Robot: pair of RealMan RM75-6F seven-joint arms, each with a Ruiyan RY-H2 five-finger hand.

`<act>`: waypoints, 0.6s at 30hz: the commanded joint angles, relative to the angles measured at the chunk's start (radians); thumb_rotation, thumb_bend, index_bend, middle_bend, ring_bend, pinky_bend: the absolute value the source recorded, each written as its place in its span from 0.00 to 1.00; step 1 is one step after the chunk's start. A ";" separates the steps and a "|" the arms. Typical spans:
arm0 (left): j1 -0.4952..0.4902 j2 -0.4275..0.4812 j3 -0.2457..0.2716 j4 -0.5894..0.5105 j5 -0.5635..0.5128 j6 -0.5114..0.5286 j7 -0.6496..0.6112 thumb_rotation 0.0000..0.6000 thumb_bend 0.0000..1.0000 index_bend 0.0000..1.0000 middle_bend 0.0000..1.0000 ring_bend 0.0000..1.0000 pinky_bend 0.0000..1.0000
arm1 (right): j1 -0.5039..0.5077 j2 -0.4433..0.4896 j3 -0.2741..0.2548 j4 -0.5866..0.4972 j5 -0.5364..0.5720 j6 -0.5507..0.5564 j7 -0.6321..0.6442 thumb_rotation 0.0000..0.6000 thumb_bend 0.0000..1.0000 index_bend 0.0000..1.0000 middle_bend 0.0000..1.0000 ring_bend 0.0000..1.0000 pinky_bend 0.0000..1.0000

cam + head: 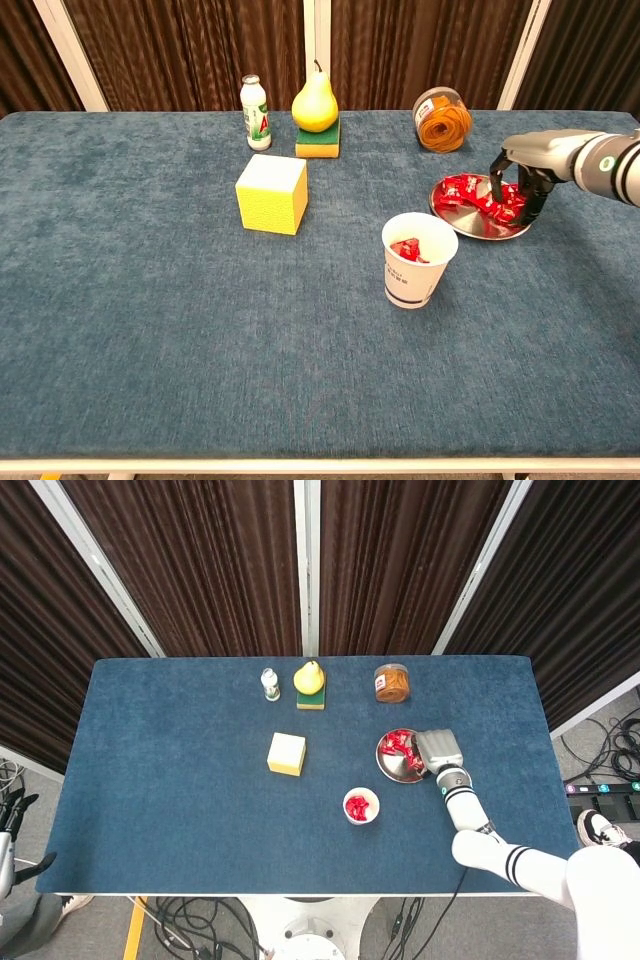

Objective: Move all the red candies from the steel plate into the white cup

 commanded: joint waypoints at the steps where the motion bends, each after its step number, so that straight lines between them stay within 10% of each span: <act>1: 0.000 -0.001 0.001 0.002 -0.001 -0.002 -0.001 1.00 0.00 0.22 0.21 0.21 0.20 | 0.008 -0.012 0.004 0.012 0.002 -0.004 -0.007 1.00 0.16 0.49 1.00 1.00 1.00; 18: 0.002 -0.005 0.000 0.010 -0.003 -0.001 -0.009 1.00 0.00 0.22 0.21 0.21 0.20 | 0.018 -0.024 0.015 0.016 0.026 0.005 -0.030 1.00 0.39 0.60 1.00 1.00 1.00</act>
